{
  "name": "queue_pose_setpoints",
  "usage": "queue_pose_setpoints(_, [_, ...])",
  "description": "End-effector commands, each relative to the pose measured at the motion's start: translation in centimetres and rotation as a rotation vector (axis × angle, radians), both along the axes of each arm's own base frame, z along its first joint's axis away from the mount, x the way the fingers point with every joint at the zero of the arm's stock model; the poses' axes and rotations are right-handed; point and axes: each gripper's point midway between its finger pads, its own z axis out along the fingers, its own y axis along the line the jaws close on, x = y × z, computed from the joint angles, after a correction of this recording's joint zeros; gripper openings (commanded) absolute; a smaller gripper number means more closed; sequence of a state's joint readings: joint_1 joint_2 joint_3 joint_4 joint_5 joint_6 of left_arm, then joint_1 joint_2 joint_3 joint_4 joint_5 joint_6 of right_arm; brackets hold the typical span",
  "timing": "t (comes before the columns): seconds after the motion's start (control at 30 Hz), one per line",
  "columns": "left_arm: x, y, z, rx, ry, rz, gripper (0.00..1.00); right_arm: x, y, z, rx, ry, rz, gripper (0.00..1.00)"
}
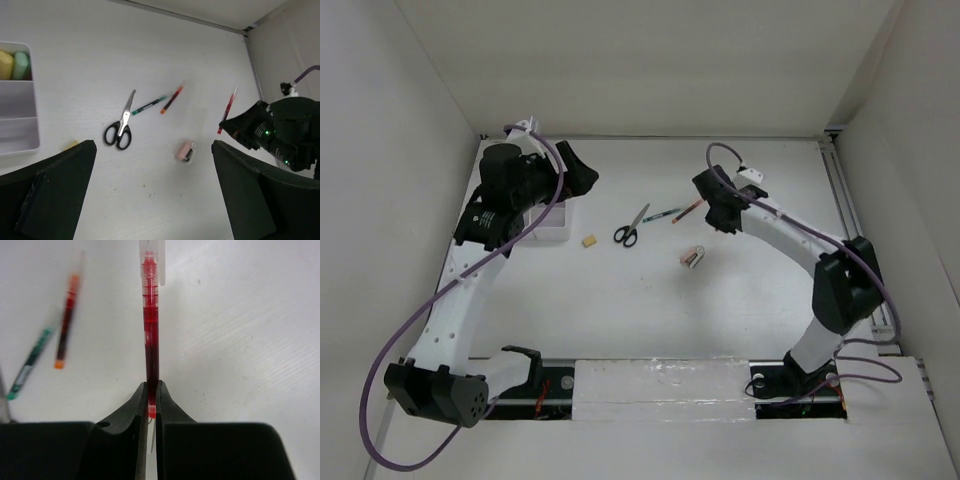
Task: Sort the stationery into containers
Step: Pick up the pen from the center of the board, then place the pen in the storage box.
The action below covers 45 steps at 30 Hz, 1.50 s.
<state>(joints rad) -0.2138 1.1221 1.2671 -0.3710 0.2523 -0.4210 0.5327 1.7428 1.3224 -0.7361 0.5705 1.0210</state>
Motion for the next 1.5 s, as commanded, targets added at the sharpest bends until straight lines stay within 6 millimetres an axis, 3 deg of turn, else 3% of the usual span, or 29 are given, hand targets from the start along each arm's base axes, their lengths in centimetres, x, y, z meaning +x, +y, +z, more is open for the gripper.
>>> queue_pose_setpoints(0.0, [-0.2,-2.7,1.5,-0.102,-0.043,-0.138,1.00,1.8,-0.1,6.3,-0.120,-0.192,0.151,0.00])
queue_pose_setpoints(0.03, [-0.2,-3.2,1.5,-0.126,-0.051,-0.163,1.00,1.4,0.5,5.9,-0.130,-0.194,0.226,0.00])
queue_pose_setpoints(0.07, [-0.2,-3.8,1.4,-0.146,-0.048,-0.195,1.00,1.2,0.7,7.6,-0.176,-0.230,0.367,0.00])
queue_pose_setpoints(0.1, [-1.0,-4.9,1.7,-0.189,-0.043,-0.262,1.00,2.6,3.1,10.0,-0.127,-0.378,0.470,0.00])
queue_pose_setpoints(0.13, [-1.1,-5.5,2.5,-0.212,-0.080,-0.305,1.00,1.7,6.5,10.8,-0.028,-0.436,0.677,0.00])
queue_pose_setpoints(0.2, [-2.0,-6.8,1.9,-0.261,-0.063,-0.404,1.00,-1.3,9.1,13.0,0.028,-0.578,0.943,0.00])
queue_pose_setpoints(0.23, [-2.4,-7.2,2.0,-0.288,-0.058,-0.432,1.00,-2.5,11.0,15.2,0.088,-0.683,1.041,0.00])
queue_pose_setpoints(0.33, [-3.2,-8.3,1.9,-0.325,-0.087,-0.535,1.00,-5.0,11.9,18.1,0.142,-0.789,1.115,0.00])
queue_pose_setpoints(0.47, [-3.7,-8.8,1.6,-0.359,-0.083,-0.586,1.00,-7.9,15.6,21.5,0.264,-0.871,1.303,0.00])
queue_pose_setpoints(0.6, [-3.6,-8.9,1.1,-0.366,-0.080,-0.584,1.00,-9.8,19.0,23.1,0.394,-0.939,1.401,0.00])
queue_pose_setpoints(0.77, [-4.1,-8.7,1.4,-0.352,-0.107,-0.591,1.00,-9.5,21.7,23.5,0.450,-0.927,1.411,0.00])
queue_pose_setpoints(0.87, [-4.9,-8.5,2.5,-0.349,-0.145,-0.597,1.00,-9.5,22.5,23.9,0.472,-0.937,1.409,0.00])
queue_pose_setpoints(1.0, [-4.0,-8.1,1.9,-0.323,-0.144,-0.541,0.98,-10.9,23.9,24.3,0.527,-0.946,1.463,0.00])
queue_pose_setpoints(1.13, [-3.5,-7.8,1.5,-0.319,-0.128,-0.503,0.75,-11.2,24.2,25.0,0.550,-0.956,1.453,0.00])
queue_pose_setpoints(1.17, [-3.5,-7.8,1.5,-0.319,-0.128,-0.503,0.61,-11.6,24.5,25.0,0.555,-0.955,1.461,0.00])
queue_pose_setpoints(1.23, [-3.4,-7.7,1.5,-0.317,-0.129,-0.494,0.44,-11.8,24.7,24.6,0.573,-0.936,1.476,0.00])
queue_pose_setpoints(1.3, [-2.9,-7.5,1.9,-0.313,-0.144,-0.470,0.31,-12.4,24.9,25.4,0.601,-0.966,1.503,0.00])
queue_pose_setpoints(1.33, [-2.8,-7.5,1.9,-0.312,-0.145,-0.461,0.17,-12.4,25.1,25.2,0.605,-0.962,1.513,0.00])
queue_pose_setpoints(1.4, [-2.0,-7.0,2.1,-0.304,-0.153,-0.410,0.03,-12.5,25.4,25.1,0.619,-0.959,1.520,0.00])
queue_pose_setpoints(1.43, [-1.6,-6.7,2.1,-0.300,-0.157,-0.384,0.00,-12.4,25.3,24.3,0.622,-0.939,1.505,0.31])
queue_pose_setpoints(1.47, [-1.4,-6.4,2.6,-0.295,-0.165,-0.352,0.00,-12.3,25.1,24.1,0.616,-0.937,1.491,0.56])
